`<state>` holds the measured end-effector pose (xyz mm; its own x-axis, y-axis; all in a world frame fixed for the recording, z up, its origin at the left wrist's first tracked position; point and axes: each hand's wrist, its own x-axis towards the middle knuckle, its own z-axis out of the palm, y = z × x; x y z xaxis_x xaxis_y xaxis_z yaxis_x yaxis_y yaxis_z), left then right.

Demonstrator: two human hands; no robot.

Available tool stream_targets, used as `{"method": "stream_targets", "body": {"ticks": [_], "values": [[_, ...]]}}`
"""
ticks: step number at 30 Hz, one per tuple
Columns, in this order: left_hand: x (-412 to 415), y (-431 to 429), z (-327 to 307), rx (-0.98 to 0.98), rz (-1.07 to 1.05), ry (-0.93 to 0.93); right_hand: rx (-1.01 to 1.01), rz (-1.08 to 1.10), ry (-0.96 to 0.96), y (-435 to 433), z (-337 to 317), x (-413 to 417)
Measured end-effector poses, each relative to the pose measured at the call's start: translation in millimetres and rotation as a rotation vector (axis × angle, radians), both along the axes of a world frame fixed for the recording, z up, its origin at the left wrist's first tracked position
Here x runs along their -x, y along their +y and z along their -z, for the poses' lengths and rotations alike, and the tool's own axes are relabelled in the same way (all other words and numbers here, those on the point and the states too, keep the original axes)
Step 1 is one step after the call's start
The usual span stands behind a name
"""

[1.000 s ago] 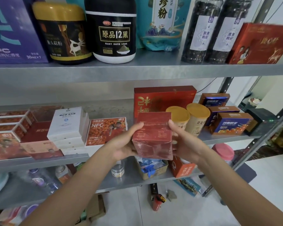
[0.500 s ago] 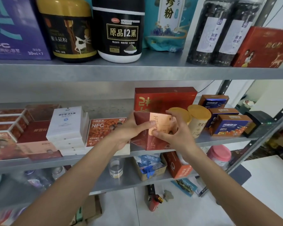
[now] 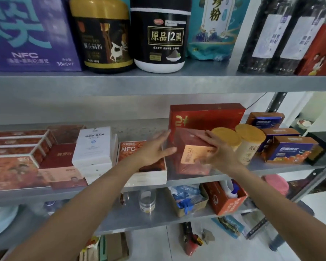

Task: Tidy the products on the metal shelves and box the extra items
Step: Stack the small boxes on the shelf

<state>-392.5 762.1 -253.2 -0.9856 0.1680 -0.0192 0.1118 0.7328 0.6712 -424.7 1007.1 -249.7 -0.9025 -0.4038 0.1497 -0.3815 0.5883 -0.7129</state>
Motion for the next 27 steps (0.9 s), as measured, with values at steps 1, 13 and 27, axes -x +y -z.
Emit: {"method": "stream_targets", "body": {"ticks": [1,13,27], "values": [[2,-12,12,0.202,-0.086,0.079,-0.005,0.024,0.038,-3,8,3],[5,-40,74,0.664,-0.240,-0.014,-0.151,-0.054,0.178,-39,71,3],[4,80,49,0.738,-0.219,0.264,-0.896,0.090,0.496,81,8,65]]}}
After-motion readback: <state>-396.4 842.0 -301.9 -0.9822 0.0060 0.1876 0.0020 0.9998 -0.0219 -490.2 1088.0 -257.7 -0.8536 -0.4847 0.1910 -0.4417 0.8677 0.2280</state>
